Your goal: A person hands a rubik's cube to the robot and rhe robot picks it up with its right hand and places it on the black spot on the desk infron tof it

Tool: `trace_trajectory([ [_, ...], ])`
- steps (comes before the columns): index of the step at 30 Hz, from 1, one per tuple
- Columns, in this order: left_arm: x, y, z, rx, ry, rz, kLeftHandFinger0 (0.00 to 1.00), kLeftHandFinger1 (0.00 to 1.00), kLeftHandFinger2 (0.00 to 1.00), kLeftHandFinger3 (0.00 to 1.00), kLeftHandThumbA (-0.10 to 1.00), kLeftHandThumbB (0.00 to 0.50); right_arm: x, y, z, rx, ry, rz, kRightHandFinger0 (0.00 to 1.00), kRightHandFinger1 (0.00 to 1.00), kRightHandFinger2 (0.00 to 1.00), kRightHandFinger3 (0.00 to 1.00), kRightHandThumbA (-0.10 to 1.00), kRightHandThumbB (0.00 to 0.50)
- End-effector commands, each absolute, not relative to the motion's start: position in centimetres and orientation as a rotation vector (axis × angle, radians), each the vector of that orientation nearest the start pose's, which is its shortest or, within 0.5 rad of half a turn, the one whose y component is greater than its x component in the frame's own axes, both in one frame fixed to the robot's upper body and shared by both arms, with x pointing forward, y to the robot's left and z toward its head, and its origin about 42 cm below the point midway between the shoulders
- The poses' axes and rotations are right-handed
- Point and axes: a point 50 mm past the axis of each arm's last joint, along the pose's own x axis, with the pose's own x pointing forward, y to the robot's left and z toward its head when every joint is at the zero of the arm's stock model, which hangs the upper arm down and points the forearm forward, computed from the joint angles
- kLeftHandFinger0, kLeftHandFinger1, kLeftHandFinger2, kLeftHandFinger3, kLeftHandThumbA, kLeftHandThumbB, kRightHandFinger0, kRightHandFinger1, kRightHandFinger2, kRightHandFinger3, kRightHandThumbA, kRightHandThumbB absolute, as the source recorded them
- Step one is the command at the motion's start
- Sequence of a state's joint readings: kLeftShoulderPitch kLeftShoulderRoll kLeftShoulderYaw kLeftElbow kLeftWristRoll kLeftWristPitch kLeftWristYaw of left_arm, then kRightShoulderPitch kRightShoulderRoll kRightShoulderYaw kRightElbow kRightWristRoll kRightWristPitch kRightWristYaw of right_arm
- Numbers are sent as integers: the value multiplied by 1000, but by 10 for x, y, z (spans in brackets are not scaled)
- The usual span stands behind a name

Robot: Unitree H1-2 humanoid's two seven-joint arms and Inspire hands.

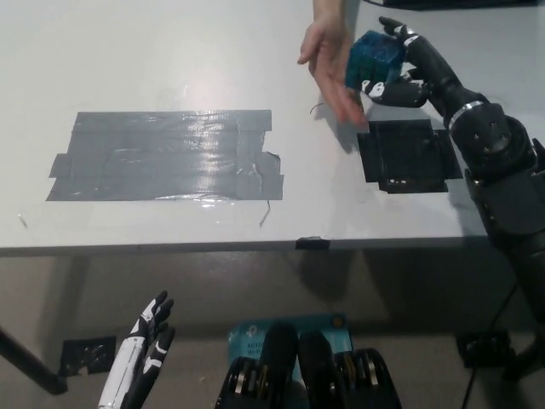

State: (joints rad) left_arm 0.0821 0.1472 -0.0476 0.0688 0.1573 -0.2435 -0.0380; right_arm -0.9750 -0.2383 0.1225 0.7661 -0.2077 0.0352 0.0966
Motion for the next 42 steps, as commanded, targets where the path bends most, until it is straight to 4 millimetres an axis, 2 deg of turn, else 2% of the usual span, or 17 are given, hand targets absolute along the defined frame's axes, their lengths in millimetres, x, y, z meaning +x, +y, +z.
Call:
trace_trajectory([
  [1, 255, 249, 78, 316, -112, -123, 1000, 1000, 1000, 1000, 914, 77, 555, -216, 341, -542, -351, 79, 264, 681, 990, 975, -100, 189],
  [4, 250, 250, 75, 307, -95, -123, 1000, 1000, 1000, 1000, 919, 85, 549, -222, 351, -515, -369, 32, 371, 825, 1000, 1000, -100, 150],
  [6, 250, 249, 75, 307, -97, -127, 1000, 1000, 1000, 1000, 925, 84, 547, -230, 357, -491, -403, 10, 298, 741, 1000, 1000, -100, 135],
  [10, 251, 250, 74, 318, -104, -127, 1000, 1000, 1000, 1000, 926, 81, 547, -242, 354, -516, -415, -52, 313, 746, 1000, 956, -100, 124],
  [11, 249, 250, 74, 316, -97, -129, 1000, 1000, 1000, 1000, 927, 83, 548, -247, 348, -503, -406, -54, 252, 683, 1000, 957, -100, 135],
  [14, 246, 249, 72, 305, -92, -129, 1000, 1000, 1000, 1000, 915, 76, 550, -258, 324, -511, -351, -65, 237, 676, 992, 995, -100, 133],
  [17, 250, 248, 73, 307, -94, -126, 1000, 1000, 1000, 1000, 912, 75, 551, -258, 313, -556, -327, -72, 235, 658, 981, 1000, -100, 152],
  [19, 246, 248, 73, 307, -85, -127, 1000, 1000, 1000, 1000, 921, 82, 546, -255, 294, -561, -295, -61, 148, 562, 900, 960, -100, 155],
  [21, 245, 248, 72, 304, -83, -131, 1000, 1000, 1000, 1000, 921, 76, 543, -253, 281, -536, -268, -44, 123, 536, 887, 963, -100, 154],
  [28, 244, 245, 70, 299, -86, -122, 1000, 1000, 1000, 1000, 922, 79, 538, -240, 231, -564, -162, -8, 120, 555, 911, 919, -100, 149],
  [33, 248, 248, 74, 305, -92, -122, 1000, 1000, 1000, 1000, 900, 72, 535, -234, 212, -557, -148, 16, 137, 535, 868, 890, -100, 153],
  [35, 247, 248, 73, 304, -89, -127, 1000, 1000, 1000, 1000, 905, 88, 532, -233, 204, -553, -125, 26, 286, 658, 917, 957, -97, 234],
  [36, 247, 248, 73, 303, -88, -129, 1000, 1000, 1000, 1000, 905, 87, 531, -233, 204, -560, -122, 41, 581, 968, 1000, 1000, 75, 312],
  [37, 247, 248, 72, 302, -86, -132, 1000, 1000, 1000, 1000, 905, 86, 530, -233, 203, -569, -118, 63, 721, 962, 1000, 1000, 125, 303],
  [38, 245, 248, 72, 300, -79, -133, 1000, 1000, 1000, 1000, 905, 87, 528, -235, 202, -598, -105, 101, 1000, 1000, 1000, 1000, 330, 344],
  [39, 245, 248, 72, 295, -74, -133, 1000, 1000, 1000, 1000, 903, 86, 528, -238, 207, -740, -106, 138, 1000, 1000, 1000, 1000, 561, 398],
  [42, 245, 248, 72, 291, -72, -134, 1000, 1000, 1000, 1000, 901, 84, 528, -239, 222, -784, -160, 100, 1000, 1000, 1000, 1000, 663, 463],
])
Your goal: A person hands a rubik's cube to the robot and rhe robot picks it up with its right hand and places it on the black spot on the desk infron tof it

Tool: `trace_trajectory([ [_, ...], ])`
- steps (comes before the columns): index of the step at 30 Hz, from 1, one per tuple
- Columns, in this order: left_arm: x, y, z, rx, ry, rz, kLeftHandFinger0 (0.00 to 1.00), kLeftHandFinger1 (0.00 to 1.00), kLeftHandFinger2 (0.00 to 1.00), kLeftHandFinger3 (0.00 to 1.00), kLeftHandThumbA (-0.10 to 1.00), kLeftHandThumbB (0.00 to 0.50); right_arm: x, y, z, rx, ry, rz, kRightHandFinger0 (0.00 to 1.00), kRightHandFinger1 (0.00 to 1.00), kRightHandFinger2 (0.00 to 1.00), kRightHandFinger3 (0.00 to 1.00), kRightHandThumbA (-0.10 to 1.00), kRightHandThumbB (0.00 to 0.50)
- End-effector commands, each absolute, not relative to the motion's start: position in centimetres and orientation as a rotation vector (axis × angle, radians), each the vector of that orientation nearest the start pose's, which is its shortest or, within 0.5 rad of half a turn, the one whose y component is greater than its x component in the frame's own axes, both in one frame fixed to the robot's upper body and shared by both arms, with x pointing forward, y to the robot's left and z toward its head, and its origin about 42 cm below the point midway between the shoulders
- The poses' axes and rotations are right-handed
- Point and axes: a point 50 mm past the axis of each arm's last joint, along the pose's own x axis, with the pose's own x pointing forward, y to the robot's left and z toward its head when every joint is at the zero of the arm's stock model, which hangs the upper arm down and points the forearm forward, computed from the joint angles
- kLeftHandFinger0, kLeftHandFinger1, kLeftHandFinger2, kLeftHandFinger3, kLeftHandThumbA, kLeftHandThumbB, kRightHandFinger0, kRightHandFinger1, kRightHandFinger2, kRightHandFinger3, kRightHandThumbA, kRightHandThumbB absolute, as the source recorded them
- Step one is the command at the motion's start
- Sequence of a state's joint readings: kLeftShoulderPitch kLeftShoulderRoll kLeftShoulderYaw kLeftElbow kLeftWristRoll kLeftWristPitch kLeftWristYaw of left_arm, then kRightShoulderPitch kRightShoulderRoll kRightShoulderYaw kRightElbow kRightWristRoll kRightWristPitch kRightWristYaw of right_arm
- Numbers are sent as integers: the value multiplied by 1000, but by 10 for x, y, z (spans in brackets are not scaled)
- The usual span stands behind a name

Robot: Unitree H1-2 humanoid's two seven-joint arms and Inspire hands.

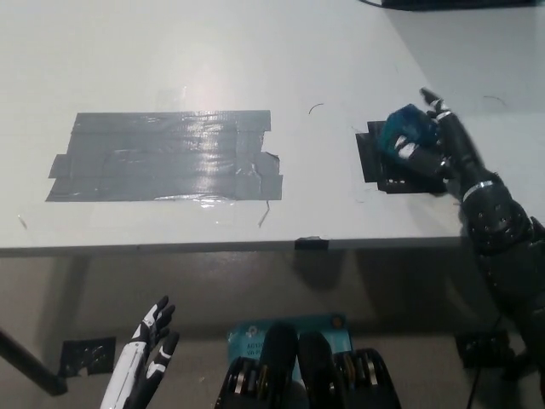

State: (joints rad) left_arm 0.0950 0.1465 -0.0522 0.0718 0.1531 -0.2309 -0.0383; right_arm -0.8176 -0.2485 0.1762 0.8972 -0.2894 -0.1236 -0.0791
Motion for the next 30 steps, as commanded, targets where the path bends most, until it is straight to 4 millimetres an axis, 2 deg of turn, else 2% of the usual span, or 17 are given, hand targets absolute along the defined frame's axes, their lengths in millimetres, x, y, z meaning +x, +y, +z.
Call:
trace_trajectory([
  [1, 247, 248, 73, 292, -76, -132, 1000, 1000, 1000, 1000, 900, 84, 529, -238, 226, -791, -176, 91, 1000, 1000, 1000, 1000, 667, 464],
  [3, 248, 250, 73, 294, -83, -131, 1000, 1000, 1000, 1000, 899, 77, 529, -237, 240, -815, -211, 61, 1000, 1000, 1000, 1000, 775, 472],
  [6, 247, 250, 73, 293, -89, -128, 986, 1000, 1000, 1000, 896, 77, 523, -239, 263, -800, -275, 16, 1000, 1000, 1000, 1000, 851, 471],
  [7, 246, 250, 73, 293, -85, -129, 988, 1000, 1000, 1000, 898, 81, 516, -243, 284, -752, -351, -15, 1000, 1000, 1000, 1000, 885, 481],
  [9, 246, 250, 74, 297, -85, -129, 992, 1000, 1000, 1000, 907, 86, 509, -244, 302, -709, -399, -42, 1000, 1000, 1000, 1000, 886, 482],
  [12, 247, 251, 75, 291, -88, -127, 999, 1000, 1000, 1000, 911, 83, 492, -250, 348, -609, -544, -66, 1000, 1000, 1000, 1000, 891, 487],
  [13, 247, 251, 75, 290, -88, -126, 998, 1000, 1000, 1000, 909, 83, 488, -251, 355, -593, -560, -68, 1000, 1000, 1000, 1000, 891, 497],
  [15, 250, 251, 76, 286, -91, -125, 998, 1000, 1000, 1000, 905, 83, 468, -256, 387, -565, -652, -86, 1000, 1000, 1000, 1000, 922, 500],
  [16, 252, 251, 78, 285, -97, -124, 999, 1000, 1000, 1000, 904, 83, 465, -257, 394, -565, -672, -88, 1000, 1000, 1000, 1000, 923, 500],
  [17, 256, 250, 80, 275, -104, -123, 1000, 1000, 1000, 1000, 892, 89, 446, -258, 412, -566, -741, -98, 1000, 1000, 1000, 1000, 939, 500],
  [18, 257, 250, 80, 279, -108, -123, 1000, 1000, 1000, 1000, 892, 89, 442, -258, 415, -562, -754, -99, 1000, 1000, 1000, 1000, 936, 500],
  [20, 264, 249, 84, 281, -121, -119, 1000, 1000, 1000, 1000, 892, 95, 408, -256, 429, -569, -850, -93, 1000, 1000, 1000, 1000, 935, 469],
  [23, 271, 249, 89, 281, -132, -114, 1000, 1000, 1000, 1000, 912, 113, 361, -248, 422, -539, -934, -44, 1000, 1000, 1000, 1000, 884, 445],
  [25, 273, 249, 90, 282, -142, -116, 1000, 1000, 1000, 1000, 924, 118, 318, -242, 400, -533, -975, 1, 1000, 1000, 1000, 1000, 924, 400],
  [26, 273, 248, 90, 283, -140, -116, 1000, 1000, 1000, 1000, 926, 118, 313, -241, 398, -530, -975, 6, 1000, 1000, 1000, 1000, 926, 400],
  [27, 272, 249, 89, 283, -142, -116, 1000, 1000, 1000, 1000, 939, 130, 294, -237, 383, -510, -967, 19, 1000, 1000, 1000, 1000, 945, 400],
  [30, 272, 248, 88, 279, -140, -120, 1000, 1000, 1000, 1000, 948, 124, 267, -230, 347, -449, -916, 71, 1000, 1000, 1000, 1000, 969, 372],
])
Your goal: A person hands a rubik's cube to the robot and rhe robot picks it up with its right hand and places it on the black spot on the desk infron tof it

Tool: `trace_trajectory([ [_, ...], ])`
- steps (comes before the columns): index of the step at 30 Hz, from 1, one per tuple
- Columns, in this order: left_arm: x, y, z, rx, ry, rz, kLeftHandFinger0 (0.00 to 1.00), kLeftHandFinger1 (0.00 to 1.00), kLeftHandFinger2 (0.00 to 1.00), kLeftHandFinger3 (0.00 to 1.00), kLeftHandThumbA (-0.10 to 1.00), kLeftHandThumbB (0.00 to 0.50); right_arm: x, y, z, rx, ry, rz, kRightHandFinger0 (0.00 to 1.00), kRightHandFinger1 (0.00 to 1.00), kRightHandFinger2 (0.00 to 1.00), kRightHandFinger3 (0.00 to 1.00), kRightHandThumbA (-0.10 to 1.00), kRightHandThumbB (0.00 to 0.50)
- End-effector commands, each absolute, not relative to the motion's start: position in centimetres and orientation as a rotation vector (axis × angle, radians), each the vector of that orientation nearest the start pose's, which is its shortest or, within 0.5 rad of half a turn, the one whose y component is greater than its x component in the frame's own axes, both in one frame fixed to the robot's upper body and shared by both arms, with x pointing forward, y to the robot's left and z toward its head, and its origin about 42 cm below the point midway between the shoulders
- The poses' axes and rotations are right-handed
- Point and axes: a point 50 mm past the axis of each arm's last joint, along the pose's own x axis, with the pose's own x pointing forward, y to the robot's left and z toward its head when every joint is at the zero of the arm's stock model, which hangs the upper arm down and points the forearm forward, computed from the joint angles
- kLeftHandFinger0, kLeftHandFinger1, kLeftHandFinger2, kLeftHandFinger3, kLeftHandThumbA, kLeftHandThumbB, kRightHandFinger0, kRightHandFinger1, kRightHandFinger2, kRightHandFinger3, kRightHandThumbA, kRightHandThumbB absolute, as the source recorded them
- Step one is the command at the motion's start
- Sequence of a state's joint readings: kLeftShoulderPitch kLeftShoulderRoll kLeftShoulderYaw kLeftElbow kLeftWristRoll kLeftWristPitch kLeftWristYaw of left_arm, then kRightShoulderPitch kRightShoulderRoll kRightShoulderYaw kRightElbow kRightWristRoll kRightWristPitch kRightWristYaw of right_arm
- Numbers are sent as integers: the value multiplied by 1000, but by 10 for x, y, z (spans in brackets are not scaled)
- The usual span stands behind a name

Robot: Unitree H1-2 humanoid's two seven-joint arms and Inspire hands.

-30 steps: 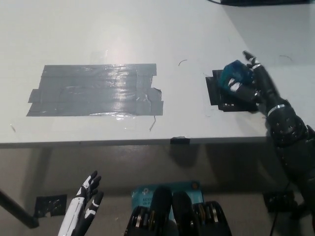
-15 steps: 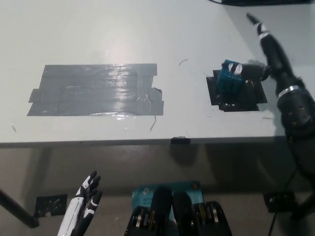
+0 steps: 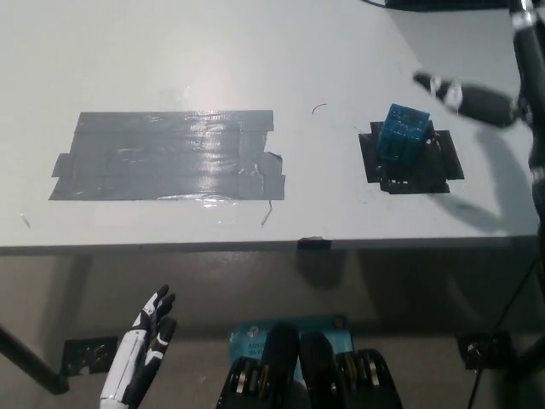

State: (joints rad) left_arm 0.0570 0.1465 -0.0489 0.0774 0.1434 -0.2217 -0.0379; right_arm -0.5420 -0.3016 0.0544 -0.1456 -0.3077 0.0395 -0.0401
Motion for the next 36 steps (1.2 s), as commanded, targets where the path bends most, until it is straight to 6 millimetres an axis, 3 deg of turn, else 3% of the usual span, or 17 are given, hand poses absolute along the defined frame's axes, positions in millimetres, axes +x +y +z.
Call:
trace_trajectory([
  [1, 271, 249, 88, 280, -137, -121, 1000, 1000, 1000, 1000, 951, 124, 261, -228, 333, -426, -883, 84, 1000, 1000, 1000, 1000, 988, 360],
  [4, 269, 248, 86, 281, -134, -122, 1000, 1000, 1000, 1000, 960, 141, 250, -219, 285, -357, -748, 109, 1000, 1000, 1000, 1000, 1000, 336],
  [6, 264, 247, 82, 288, -122, -126, 1000, 1000, 1000, 1000, 969, 148, 246, -218, 247, -357, -655, 121, 1000, 1000, 1000, 1000, 1000, 273],
  [8, 262, 245, 80, 287, -118, -131, 1000, 1000, 1000, 1000, 966, 138, 243, -214, 210, -287, -546, 124, 1000, 1000, 1000, 1000, 1000, 272],
  [11, 261, 245, 79, 287, -116, -134, 1000, 1000, 1000, 1000, 960, 137, 241, -211, 177, -238, -436, 128, 1000, 1000, 1000, 1000, 1000, 268],
  [12, 261, 245, 78, 288, -114, -134, 1000, 1000, 1000, 1000, 960, 139, 241, -211, 161, -238, -391, 123, 1000, 1000, 1000, 1000, 1000, 244],
  [15, 260, 245, 78, 287, -106, -136, 1000, 1000, 1000, 1000, 959, 136, 238, -208, 133, -184, -280, 119, 1000, 1000, 1000, 1000, 1000, 266],
  [20, 256, 245, 74, 279, -92, -134, 1000, 1000, 1000, 1000, 950, 140, 234, -204, 105, -210, -201, 143, 1000, 1000, 1000, 1000, 1000, 306],
  [26, 254, 244, 72, 278, -88, -138, 1000, 1000, 1000, 1000, 935, 121, 228, -198, 87, -142, -76, 208, 1000, 1000, 1000, 1000, 1000, 279],
  [28, 253, 244, 71, 275, -84, -137, 1000, 1000, 1000, 1000, 927, 119, 227, -198, 84, -127, -59, 224, 1000, 1000, 1000, 1000, 1000, 256],
  [36, 251, 242, 71, 275, -80, -141, 1000, 1000, 1000, 1000, 917, 121, 228, -201, 84, -160, -68, 243, 1000, 1000, 1000, 1000, 1000, 251],
])
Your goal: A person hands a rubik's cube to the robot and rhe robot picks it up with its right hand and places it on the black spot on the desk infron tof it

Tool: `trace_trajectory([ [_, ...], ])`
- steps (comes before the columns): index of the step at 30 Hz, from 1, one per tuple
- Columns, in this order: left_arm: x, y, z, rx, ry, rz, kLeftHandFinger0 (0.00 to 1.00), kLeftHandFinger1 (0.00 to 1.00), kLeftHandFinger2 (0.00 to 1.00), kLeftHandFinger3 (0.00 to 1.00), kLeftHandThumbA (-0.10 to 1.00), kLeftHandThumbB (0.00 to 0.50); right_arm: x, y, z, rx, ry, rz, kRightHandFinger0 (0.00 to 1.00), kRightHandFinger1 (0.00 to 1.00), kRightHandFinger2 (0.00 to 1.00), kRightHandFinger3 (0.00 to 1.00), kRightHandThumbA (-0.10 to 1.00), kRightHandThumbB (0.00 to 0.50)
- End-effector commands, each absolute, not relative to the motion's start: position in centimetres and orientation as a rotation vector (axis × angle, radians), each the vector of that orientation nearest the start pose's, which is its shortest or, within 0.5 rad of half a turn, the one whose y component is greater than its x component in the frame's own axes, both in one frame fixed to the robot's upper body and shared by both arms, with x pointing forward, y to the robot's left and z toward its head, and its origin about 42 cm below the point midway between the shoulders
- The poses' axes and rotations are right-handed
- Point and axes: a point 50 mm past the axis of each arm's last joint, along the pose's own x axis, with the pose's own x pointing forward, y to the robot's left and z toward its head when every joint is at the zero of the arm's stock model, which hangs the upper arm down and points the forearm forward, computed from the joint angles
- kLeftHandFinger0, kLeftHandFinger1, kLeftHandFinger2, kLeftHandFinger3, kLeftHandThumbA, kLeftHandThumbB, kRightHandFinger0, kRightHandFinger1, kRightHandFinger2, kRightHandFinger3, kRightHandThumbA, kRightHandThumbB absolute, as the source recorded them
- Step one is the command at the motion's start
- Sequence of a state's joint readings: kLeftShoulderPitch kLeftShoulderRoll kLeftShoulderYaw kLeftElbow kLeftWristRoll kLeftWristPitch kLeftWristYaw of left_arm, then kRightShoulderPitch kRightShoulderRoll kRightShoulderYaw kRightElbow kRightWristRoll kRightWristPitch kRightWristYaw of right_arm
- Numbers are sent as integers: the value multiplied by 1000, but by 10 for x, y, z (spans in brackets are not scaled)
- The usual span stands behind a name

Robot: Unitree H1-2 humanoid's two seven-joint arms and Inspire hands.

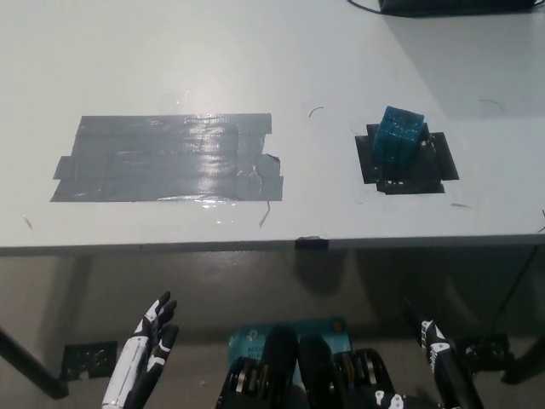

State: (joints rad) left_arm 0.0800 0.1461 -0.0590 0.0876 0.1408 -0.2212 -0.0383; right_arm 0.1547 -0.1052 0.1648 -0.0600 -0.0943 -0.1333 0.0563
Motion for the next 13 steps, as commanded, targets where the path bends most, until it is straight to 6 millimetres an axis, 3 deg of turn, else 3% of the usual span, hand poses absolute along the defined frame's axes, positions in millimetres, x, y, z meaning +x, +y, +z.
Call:
trace_trajectory([
  [1, 251, 242, 71, 276, -80, -140, 1000, 1000, 1000, 1000, 917, 121, 228, -201, 84, -162, -69, 244, 1000, 1000, 1000, 1000, 1000, 251],
  [13, 243, 243, 67, 282, -66, -139, 1000, 1000, 1000, 1000, 897, 102, 226, -203, 83, -221, -66, 249, 1000, 1000, 1000, 1000, 1000, 292],
])
